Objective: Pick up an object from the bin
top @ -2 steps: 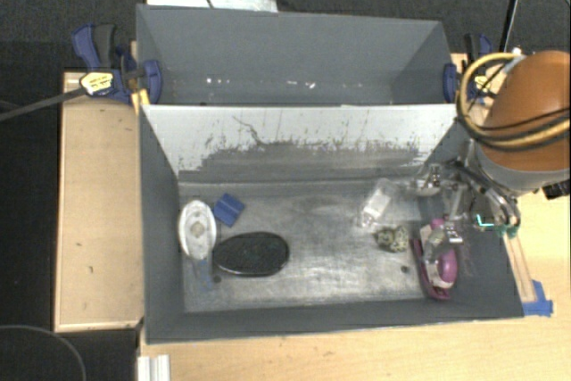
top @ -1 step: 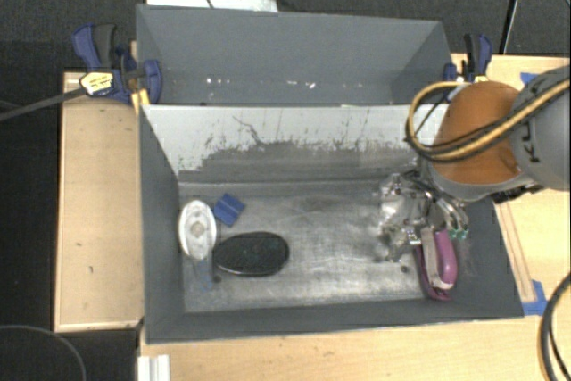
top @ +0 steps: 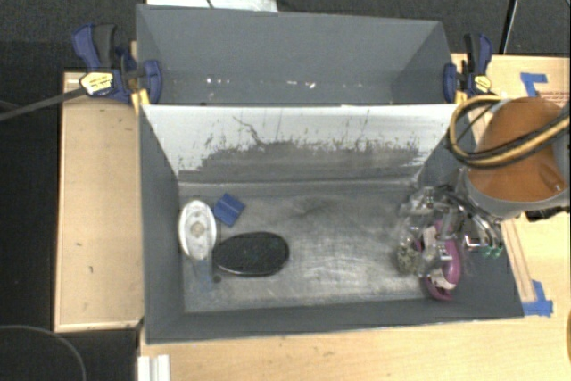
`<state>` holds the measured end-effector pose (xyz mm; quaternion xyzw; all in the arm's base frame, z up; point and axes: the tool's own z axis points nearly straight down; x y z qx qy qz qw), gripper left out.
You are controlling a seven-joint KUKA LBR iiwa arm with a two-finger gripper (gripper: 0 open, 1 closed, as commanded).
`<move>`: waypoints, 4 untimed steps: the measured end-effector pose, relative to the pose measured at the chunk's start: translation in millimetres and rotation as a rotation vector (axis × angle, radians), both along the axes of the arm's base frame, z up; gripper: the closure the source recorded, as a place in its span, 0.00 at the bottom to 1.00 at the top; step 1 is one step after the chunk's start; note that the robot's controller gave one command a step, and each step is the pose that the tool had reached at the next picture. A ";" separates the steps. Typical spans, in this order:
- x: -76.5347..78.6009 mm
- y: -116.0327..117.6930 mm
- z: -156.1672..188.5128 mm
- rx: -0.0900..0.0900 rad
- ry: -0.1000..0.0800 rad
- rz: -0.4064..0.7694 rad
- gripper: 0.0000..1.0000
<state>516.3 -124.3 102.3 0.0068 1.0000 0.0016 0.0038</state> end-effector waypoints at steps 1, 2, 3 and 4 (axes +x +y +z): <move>-31.8 -4.5 7.0 -0.003 0.005 0.377 0.00; -30.3 -0.6 -22.0 0.018 0.005 1.093 0.00; -15.1 9.1 -24.0 -0.003 -0.044 1.617 0.00; -16.2 -3.5 -24.5 -0.014 -0.023 1.605 1.00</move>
Offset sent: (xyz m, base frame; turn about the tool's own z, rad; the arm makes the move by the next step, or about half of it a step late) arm -0.0322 -0.0052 0.0064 -0.3769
